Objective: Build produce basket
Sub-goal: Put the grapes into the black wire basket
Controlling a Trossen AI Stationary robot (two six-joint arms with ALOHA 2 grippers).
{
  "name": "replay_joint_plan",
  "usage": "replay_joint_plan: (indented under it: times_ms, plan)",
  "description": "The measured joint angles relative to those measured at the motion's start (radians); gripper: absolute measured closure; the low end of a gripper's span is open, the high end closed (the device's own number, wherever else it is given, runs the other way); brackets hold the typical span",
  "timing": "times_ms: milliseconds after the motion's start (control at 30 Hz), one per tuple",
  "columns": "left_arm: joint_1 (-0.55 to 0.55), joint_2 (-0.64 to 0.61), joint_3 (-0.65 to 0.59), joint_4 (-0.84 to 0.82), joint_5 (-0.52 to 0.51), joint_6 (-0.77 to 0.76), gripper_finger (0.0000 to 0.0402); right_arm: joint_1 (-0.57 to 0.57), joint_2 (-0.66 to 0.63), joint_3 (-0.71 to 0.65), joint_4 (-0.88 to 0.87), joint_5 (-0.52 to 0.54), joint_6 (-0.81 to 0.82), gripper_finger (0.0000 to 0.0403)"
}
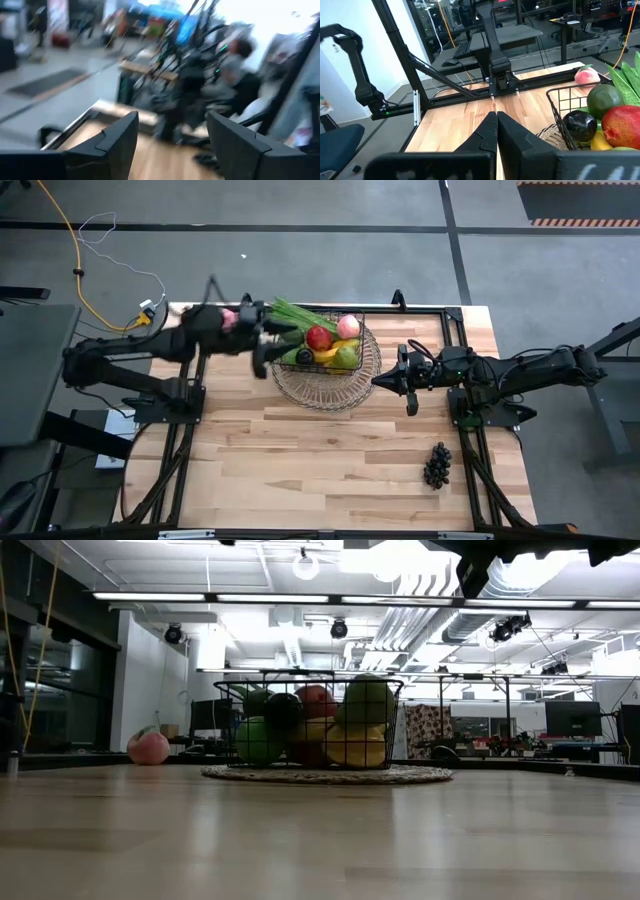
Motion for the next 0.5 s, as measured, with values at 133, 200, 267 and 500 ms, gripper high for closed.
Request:
replay_joint_plan:
  times_ms: [133,200,267,500]
  plan:
    - [-0.105,-0.127,-0.214,0.249,-0.004,0.011,0.0185,0.0,0.0,0.0,0.0,0.0,0.0,0.0403]
    - [-0.157,-0.181,-0.324,0.364,-0.023,-0.009,0.0189,0.0,0.0,0.0,0.0,0.0,0.0,0.0403]
    - [-0.204,-0.23,-0.425,0.448,-0.079,-0.04,0.0193,0.0,0.0,0.0,0.0,0.0,0.0,0.0403]
    - [-0.291,-0.339,-0.606,0.499,-0.214,-0.048,0.0204,0.0,0.0,0.0,0.0,0.0,0.0,0.0403]
